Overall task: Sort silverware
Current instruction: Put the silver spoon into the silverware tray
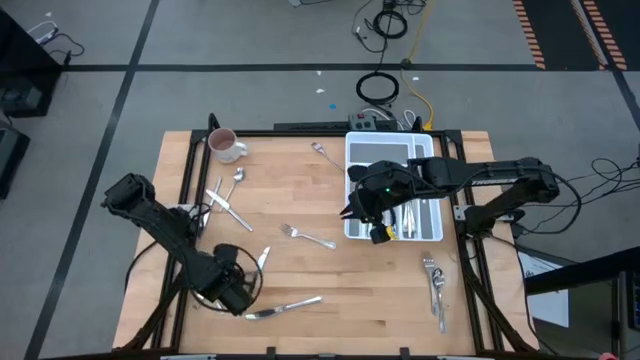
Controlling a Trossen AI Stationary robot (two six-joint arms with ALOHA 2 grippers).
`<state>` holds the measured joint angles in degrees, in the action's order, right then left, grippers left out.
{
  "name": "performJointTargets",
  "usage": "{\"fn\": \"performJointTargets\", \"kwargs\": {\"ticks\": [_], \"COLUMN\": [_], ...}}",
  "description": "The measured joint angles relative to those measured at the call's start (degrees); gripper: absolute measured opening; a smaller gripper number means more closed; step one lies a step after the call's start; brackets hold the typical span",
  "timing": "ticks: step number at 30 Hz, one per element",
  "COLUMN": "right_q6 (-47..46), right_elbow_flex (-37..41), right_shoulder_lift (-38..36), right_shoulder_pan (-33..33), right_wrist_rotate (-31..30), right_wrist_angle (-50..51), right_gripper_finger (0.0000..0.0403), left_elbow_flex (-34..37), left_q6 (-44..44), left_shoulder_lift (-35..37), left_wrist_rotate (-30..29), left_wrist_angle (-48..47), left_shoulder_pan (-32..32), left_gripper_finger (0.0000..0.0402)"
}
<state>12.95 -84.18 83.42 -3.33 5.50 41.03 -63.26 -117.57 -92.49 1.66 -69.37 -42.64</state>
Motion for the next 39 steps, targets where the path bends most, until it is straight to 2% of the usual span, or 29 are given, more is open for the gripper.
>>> {"fn": "performJointTargets", "kwargs": {"ticks": [3, 7, 10, 13, 17, 23, 35, 39], "right_q6": [0.13, -0.82, -2.46, -4.41, -8.08, -12.67, -15.53, -16.42], "right_elbow_flex": [0.02, 0.02, 0.02, 0.0, 0.01, 0.01, 0.02, 0.02], "right_shoulder_lift": [0.15, 0.13, 0.15, 0.13, 0.15, 0.15, 0.15, 0.15], "right_shoulder_pan": [0.0, 0.0, 0.0, 0.0, -0.04, -0.34, -2.75, -2.8], "right_wrist_rotate": [0.02, 0.2, 0.33, 0.35, 0.36, 0.48, 0.37, 0.35], "right_wrist_angle": [2.17, 1.86, 1.73, 1.67, 1.19, 0.23, -0.19, -0.19], "right_gripper_finger": [0.0034, 0.0034, 0.0034, 0.0034, 0.0034, 0.0034, 0.0034, 0.0034], "left_elbow_flex": [0.0, 0.0, 0.0, 0.13, 1.88, 6.7, 7.35, 7.34], "left_q6": [17.73, 38.08, 50.86, 59.89, 65.85, 71.44, 81.34, 82.54], "left_shoulder_lift": [0.0, 0.0, 0.0, 0.02, 0.04, 0.04, 0.05, 0.04], "left_wrist_rotate": [2.93, 2.52, 1.8, 1.65, 3.62, 8.74, 10.66, 10.7], "left_wrist_angle": [-0.13, -0.76, -0.93, -1.13, 0.07, 7.22, 9.45, 10.59], "left_shoulder_pan": [-1.22, -4.0, -6.29, -8.13, -9.66, -10.86, -10.97, -10.7], "left_gripper_finger": [0.0071, 0.0072, 0.0072, 0.0072, 0.0073, 0.0073, 0.0075, 0.01]}}
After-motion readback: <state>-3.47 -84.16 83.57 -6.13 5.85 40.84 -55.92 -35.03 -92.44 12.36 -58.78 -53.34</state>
